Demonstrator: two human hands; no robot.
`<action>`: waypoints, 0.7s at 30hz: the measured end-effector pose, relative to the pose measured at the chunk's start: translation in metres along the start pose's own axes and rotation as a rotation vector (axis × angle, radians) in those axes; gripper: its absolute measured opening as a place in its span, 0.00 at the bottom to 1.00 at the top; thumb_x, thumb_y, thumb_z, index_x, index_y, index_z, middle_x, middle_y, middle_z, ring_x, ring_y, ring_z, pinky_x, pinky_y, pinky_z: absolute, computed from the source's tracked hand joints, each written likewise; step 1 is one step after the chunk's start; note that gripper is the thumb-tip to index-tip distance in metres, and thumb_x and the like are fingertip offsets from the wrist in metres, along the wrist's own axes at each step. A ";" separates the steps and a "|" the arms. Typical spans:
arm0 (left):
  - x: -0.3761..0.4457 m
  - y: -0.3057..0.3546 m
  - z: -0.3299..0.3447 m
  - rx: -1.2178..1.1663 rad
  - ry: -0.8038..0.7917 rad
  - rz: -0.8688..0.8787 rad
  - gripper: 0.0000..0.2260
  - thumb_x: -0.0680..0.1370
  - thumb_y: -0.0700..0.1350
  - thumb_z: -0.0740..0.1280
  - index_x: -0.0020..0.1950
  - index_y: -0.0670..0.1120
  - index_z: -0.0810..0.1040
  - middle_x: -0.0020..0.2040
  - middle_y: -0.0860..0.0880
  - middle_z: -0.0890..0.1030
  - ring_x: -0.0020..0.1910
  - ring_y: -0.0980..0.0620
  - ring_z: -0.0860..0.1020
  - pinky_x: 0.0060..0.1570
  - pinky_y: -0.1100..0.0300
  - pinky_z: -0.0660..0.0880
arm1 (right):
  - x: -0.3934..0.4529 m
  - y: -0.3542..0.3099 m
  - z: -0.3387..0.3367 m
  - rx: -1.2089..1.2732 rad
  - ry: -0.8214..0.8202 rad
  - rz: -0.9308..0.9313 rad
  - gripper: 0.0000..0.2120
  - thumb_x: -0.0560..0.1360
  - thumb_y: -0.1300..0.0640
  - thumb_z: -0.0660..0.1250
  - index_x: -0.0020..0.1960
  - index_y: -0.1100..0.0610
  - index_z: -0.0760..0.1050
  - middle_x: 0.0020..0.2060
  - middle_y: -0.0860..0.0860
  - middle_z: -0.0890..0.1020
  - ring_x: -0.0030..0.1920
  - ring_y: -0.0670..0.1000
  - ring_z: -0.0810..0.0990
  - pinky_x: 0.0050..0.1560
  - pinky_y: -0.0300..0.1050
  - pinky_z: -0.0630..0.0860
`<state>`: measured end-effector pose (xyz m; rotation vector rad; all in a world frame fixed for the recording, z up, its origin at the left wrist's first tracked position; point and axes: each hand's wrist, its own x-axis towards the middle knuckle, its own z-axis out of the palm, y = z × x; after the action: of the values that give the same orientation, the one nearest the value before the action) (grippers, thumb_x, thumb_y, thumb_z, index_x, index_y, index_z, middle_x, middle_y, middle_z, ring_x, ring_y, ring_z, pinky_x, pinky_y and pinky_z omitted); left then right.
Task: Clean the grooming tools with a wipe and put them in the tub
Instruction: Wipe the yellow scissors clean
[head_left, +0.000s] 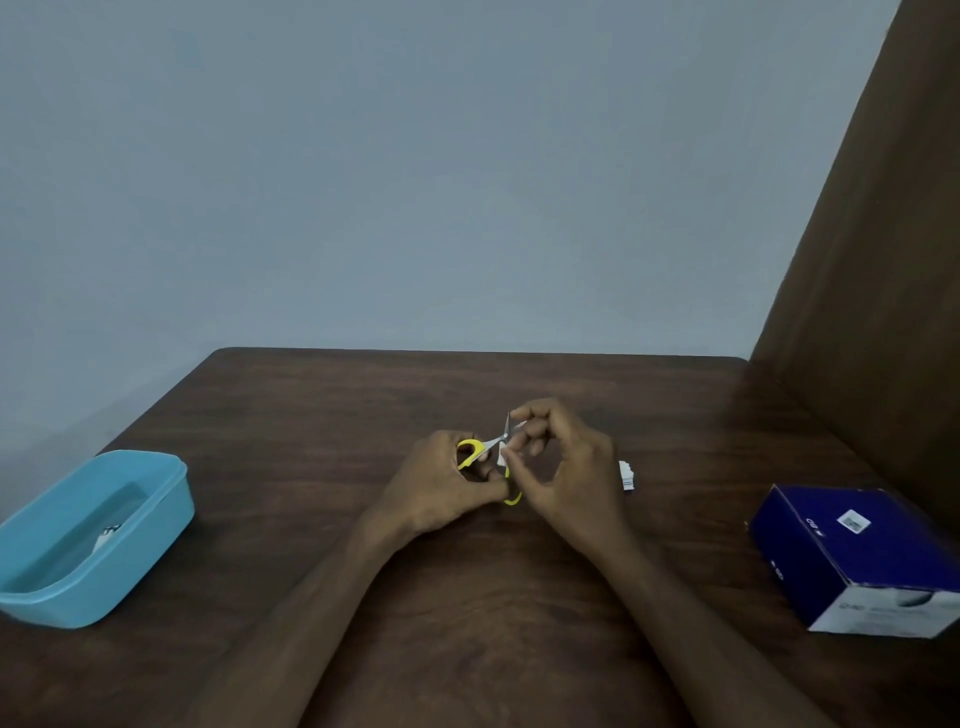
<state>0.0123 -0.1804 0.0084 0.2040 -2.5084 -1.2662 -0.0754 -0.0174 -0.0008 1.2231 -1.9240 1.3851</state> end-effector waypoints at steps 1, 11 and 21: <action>-0.001 0.000 0.000 0.004 -0.007 -0.001 0.16 0.71 0.46 0.80 0.33 0.50 0.73 0.29 0.56 0.75 0.29 0.58 0.70 0.34 0.60 0.69 | 0.002 0.001 0.001 -0.004 0.018 0.010 0.17 0.73 0.63 0.80 0.56 0.52 0.79 0.39 0.41 0.84 0.40 0.45 0.81 0.46 0.45 0.80; -0.002 0.000 0.001 0.010 0.008 0.007 0.16 0.72 0.45 0.80 0.33 0.50 0.74 0.29 0.57 0.77 0.29 0.60 0.71 0.32 0.67 0.69 | 0.003 -0.001 0.000 -0.034 0.138 -0.019 0.13 0.73 0.64 0.80 0.53 0.55 0.80 0.41 0.41 0.84 0.41 0.47 0.82 0.45 0.52 0.81; -0.002 -0.001 0.002 0.008 -0.042 0.013 0.10 0.71 0.43 0.78 0.37 0.47 0.79 0.31 0.56 0.79 0.31 0.59 0.74 0.36 0.62 0.72 | 0.001 -0.003 0.009 -0.069 0.072 -0.001 0.14 0.74 0.59 0.79 0.55 0.52 0.78 0.40 0.40 0.84 0.42 0.47 0.80 0.49 0.59 0.79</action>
<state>0.0137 -0.1793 0.0061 0.1648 -2.5462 -1.2687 -0.0724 -0.0261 -0.0016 1.1269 -1.9054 1.3325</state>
